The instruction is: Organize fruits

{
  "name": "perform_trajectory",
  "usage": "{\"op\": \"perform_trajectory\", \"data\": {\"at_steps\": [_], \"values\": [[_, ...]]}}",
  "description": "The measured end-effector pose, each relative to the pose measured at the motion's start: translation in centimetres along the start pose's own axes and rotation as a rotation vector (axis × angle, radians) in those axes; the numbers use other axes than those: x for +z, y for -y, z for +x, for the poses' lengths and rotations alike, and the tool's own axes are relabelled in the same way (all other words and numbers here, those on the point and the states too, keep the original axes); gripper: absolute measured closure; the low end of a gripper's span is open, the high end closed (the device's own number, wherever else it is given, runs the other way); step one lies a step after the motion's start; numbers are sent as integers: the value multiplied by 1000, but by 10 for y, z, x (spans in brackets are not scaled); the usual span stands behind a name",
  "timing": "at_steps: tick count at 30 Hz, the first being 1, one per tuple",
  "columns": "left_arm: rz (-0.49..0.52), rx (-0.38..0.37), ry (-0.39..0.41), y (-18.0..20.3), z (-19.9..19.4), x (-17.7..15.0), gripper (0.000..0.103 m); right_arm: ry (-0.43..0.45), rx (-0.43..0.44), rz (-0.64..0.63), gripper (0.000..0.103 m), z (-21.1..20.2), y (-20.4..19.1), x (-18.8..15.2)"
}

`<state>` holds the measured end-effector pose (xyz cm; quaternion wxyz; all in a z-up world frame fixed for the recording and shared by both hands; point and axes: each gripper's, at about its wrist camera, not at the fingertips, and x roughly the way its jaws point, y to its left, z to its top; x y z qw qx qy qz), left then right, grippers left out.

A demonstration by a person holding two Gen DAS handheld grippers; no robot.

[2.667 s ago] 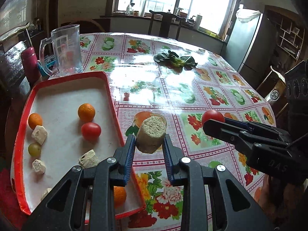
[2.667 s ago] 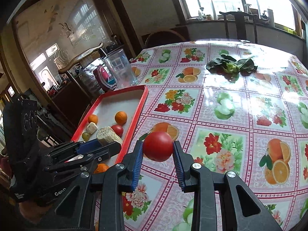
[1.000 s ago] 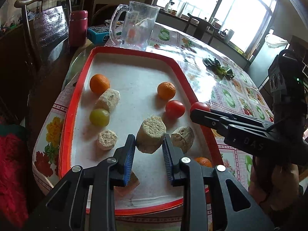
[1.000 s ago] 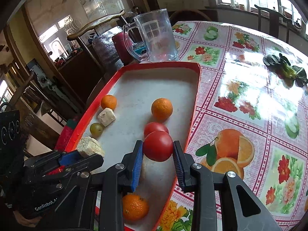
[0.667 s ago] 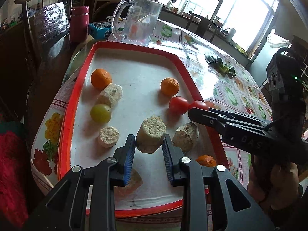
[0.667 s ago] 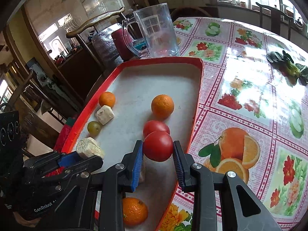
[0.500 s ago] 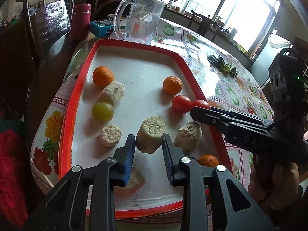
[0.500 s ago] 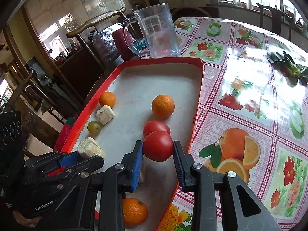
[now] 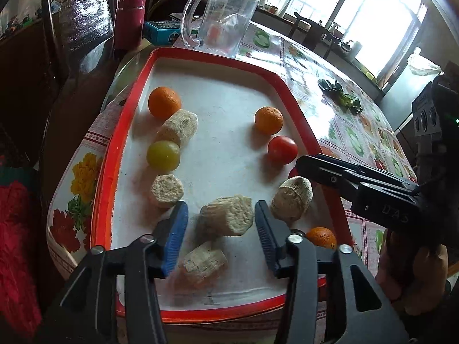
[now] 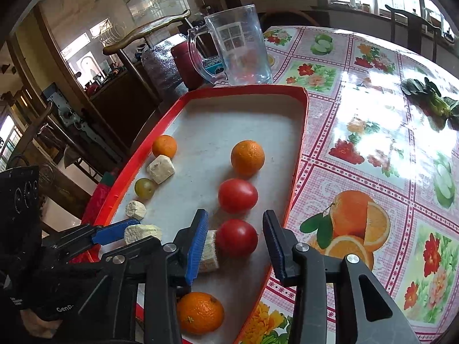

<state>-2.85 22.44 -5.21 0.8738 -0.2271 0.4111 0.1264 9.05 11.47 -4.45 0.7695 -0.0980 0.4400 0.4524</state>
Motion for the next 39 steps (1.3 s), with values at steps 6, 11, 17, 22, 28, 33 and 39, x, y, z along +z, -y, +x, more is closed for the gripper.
{"op": "perform_trajectory", "data": {"at_steps": [6,11,17,22,28,33,39], "values": [[14,20,7,2,-7,-2,50,26,0,5,58,-13,2,-1],[27,26,18,3,-18,-6,47,66,11,3,53,-34,3,-2],[77,48,37,17,-34,-17,24,97,33,-60,33,-56,-1,-9],[120,76,48,28,-44,-30,22,100,73,-78,22,-67,7,-14],[248,111,79,47,-59,-51,22,104,51,-156,13,-77,10,-24],[305,155,86,53,-64,-61,21,117,73,-259,11,-84,6,-35],[305,147,133,55,-78,-61,21,150,109,-482,11,-92,-17,-54]]}}
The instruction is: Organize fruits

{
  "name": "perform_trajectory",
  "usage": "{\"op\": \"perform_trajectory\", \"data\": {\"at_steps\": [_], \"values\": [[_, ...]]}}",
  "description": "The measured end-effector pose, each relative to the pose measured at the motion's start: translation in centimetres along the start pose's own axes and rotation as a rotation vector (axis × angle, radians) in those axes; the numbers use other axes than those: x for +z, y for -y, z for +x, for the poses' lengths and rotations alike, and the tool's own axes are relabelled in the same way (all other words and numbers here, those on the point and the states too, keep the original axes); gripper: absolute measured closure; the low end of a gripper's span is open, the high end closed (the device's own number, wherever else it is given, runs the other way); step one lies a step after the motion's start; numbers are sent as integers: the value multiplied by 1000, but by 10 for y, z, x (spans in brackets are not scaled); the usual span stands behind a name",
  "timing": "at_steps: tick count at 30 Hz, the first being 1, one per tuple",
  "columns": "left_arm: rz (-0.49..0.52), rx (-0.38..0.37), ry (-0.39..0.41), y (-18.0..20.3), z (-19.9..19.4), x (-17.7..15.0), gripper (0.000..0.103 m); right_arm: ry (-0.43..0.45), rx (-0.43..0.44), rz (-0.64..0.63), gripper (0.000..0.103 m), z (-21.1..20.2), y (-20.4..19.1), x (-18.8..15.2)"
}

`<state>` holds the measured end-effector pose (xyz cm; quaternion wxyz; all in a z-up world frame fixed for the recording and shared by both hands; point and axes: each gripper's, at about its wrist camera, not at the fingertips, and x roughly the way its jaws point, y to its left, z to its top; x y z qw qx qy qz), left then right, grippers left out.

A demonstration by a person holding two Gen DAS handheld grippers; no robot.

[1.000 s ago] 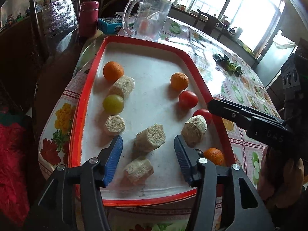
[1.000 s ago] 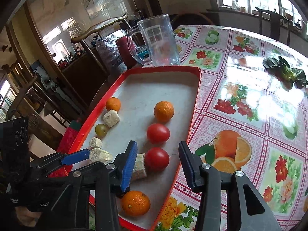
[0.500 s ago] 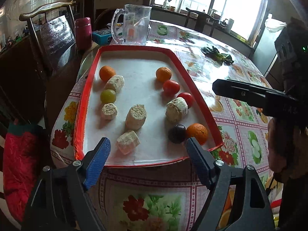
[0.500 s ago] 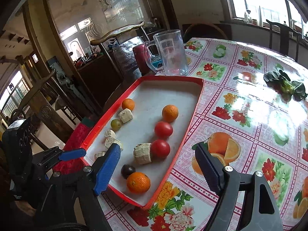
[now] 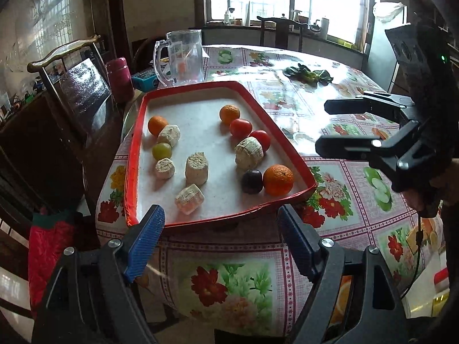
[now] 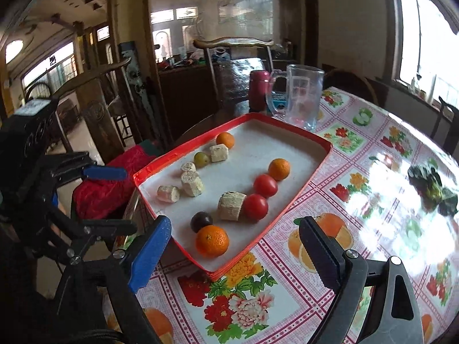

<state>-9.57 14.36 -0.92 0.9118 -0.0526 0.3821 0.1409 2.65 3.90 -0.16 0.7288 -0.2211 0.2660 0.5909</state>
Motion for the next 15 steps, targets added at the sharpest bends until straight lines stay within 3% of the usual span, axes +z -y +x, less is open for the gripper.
{"op": "perform_trajectory", "data": {"at_steps": [6,15], "values": [[64,27,20,8,-10,1,20,-39,61,-131,11,4,-22,-7],[111,16,62,13,-23,2,20,-53,89,-184,5,2,-34,-7]]}}
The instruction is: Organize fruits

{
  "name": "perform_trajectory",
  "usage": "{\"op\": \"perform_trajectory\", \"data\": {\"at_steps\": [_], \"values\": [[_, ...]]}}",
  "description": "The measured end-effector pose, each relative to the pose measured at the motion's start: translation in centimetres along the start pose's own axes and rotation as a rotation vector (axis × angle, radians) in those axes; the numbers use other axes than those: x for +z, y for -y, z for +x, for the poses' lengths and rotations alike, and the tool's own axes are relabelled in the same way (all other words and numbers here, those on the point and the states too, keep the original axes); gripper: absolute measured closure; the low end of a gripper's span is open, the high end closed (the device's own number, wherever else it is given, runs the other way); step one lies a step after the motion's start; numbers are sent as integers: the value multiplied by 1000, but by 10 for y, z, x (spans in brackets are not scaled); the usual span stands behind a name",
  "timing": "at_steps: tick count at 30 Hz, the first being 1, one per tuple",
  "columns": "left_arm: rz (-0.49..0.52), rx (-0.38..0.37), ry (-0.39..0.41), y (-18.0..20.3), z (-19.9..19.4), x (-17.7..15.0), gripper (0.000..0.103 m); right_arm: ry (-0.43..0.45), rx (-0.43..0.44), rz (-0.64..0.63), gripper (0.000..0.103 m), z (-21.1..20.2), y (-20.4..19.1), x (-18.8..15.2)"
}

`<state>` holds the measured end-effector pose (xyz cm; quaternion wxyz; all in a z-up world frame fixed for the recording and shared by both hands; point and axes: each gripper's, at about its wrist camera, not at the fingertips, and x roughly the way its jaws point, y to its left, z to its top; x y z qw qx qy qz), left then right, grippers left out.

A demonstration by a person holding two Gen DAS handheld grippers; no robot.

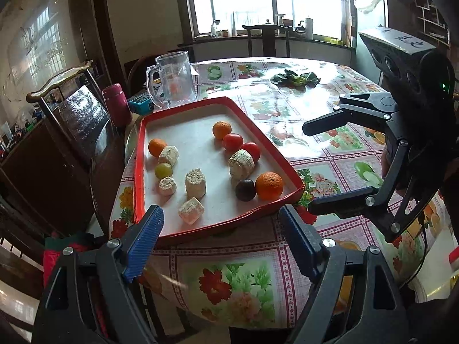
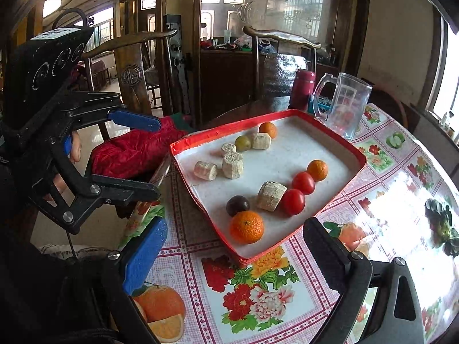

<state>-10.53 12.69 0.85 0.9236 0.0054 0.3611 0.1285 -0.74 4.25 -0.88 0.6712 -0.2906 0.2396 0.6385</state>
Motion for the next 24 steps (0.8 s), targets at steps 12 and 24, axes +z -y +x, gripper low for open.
{"op": "perform_trajectory", "data": {"at_steps": [12,24], "values": [[23,5,30,0,-4,1,20,4,-32,-52,5,-3,-3,5],[9,-15,17,-3,1,-1,19,2,-37,-55,5,0,-1,6]]}}
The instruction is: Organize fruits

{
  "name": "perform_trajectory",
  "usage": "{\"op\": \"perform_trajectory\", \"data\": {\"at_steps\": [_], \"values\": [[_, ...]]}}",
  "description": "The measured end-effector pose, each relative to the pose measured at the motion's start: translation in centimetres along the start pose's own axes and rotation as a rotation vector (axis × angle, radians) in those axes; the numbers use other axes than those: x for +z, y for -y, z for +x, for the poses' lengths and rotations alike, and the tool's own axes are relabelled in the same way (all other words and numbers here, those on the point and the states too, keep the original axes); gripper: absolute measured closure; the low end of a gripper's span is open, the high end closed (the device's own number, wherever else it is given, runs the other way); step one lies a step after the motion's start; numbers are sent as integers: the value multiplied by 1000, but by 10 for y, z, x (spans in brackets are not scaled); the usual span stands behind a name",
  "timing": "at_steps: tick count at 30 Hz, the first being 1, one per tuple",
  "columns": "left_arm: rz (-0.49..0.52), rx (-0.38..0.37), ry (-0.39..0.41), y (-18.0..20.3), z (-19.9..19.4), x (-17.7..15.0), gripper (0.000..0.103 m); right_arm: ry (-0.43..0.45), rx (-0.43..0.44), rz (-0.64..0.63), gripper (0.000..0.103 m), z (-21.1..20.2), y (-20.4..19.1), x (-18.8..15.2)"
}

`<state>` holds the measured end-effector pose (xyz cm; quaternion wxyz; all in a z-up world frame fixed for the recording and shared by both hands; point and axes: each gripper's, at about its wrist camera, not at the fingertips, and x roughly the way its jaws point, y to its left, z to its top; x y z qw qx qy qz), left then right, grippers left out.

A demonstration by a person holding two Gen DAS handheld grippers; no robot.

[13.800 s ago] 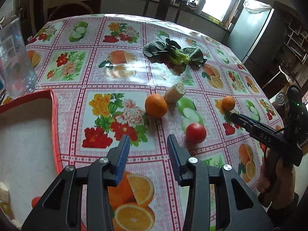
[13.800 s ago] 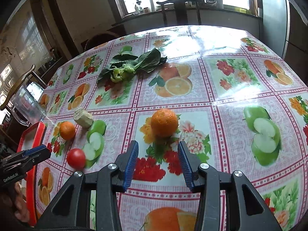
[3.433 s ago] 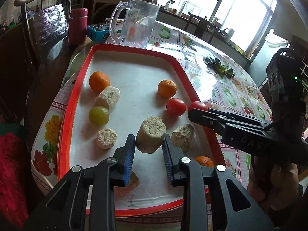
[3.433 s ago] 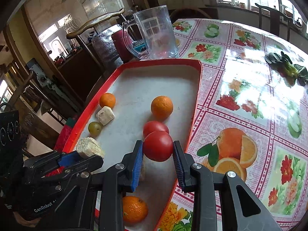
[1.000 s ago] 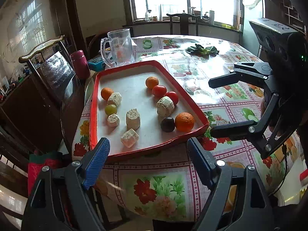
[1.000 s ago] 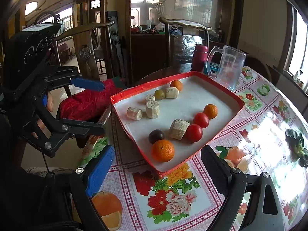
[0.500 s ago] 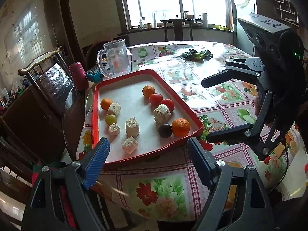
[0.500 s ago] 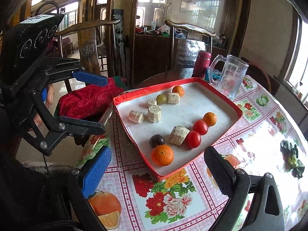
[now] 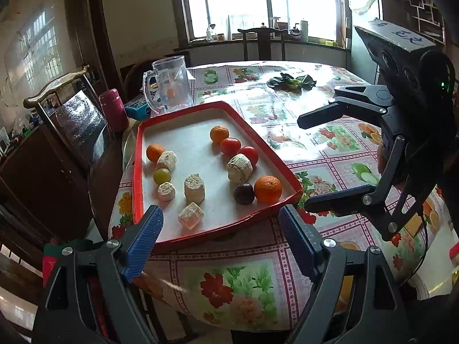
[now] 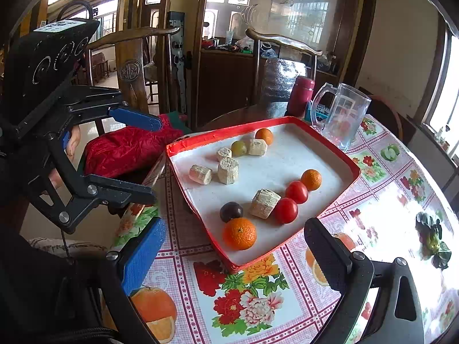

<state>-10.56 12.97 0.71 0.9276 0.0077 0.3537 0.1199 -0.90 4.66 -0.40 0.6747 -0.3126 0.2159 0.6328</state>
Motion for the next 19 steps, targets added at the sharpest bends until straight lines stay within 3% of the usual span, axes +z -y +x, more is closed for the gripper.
{"op": "perform_trajectory", "data": {"at_steps": [19], "values": [[-20,0,9,-5,-2,0,19,-1,6,-5,4,2,-3,2]]}}
